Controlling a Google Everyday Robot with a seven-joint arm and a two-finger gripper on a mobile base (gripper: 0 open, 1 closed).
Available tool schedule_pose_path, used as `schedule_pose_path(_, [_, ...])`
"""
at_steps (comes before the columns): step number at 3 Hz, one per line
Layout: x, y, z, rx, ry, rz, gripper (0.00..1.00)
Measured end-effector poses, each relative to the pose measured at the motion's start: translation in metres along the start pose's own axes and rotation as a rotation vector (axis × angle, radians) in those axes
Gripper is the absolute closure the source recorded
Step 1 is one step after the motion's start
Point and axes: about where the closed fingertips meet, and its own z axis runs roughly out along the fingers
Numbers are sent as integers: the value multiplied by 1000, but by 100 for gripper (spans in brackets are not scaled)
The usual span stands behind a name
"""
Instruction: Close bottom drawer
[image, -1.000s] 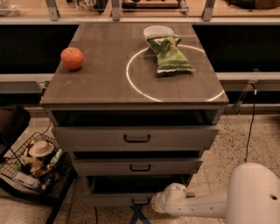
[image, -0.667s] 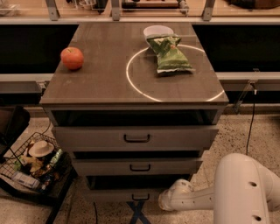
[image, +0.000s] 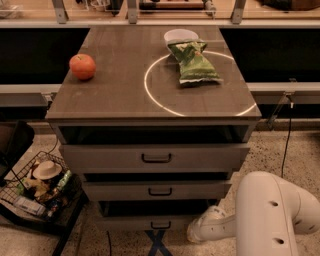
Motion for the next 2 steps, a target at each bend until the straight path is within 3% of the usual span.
schedule_pose_path(2, [-36, -45, 9, 73, -57, -105, 100])
